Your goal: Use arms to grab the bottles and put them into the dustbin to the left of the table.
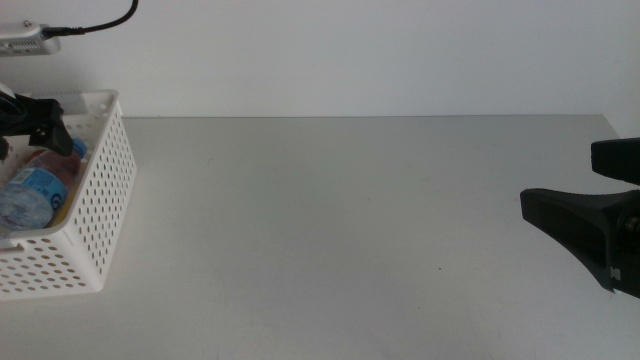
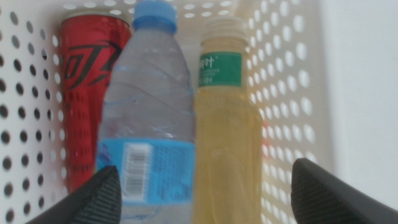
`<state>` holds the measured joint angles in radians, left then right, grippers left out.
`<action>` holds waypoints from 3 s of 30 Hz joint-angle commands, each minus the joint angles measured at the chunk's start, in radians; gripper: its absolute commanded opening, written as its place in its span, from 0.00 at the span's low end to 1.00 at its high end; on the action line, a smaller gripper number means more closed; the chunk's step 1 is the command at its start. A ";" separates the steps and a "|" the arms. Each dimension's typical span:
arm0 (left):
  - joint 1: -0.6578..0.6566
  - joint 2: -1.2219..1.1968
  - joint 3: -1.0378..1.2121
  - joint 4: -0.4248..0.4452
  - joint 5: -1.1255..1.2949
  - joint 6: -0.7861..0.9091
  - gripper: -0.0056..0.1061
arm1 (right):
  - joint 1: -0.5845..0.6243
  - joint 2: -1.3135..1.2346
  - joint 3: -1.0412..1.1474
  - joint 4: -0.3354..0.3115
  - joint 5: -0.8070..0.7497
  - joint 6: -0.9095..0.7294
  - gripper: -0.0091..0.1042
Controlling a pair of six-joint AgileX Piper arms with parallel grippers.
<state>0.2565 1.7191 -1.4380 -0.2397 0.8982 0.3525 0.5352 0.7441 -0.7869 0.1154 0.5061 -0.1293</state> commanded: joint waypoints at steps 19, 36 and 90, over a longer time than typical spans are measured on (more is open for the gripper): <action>-0.037 -0.439 -0.031 -0.186 0.133 0.060 0.89 | 0.002 -0.002 -0.033 -0.002 -0.068 -0.012 0.83; -0.538 -0.742 0.097 0.352 -0.124 -0.366 0.89 | 0.002 -0.002 -0.033 -0.002 -0.068 -0.012 0.83; -0.220 -1.138 0.702 0.099 -0.707 -0.367 0.89 | -0.336 -0.238 0.241 0.008 -0.222 -0.012 0.83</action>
<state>0.0231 0.6281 -0.7657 -0.0700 0.3190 0.0000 0.2262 0.5385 -0.5514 0.1476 0.3644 -0.1293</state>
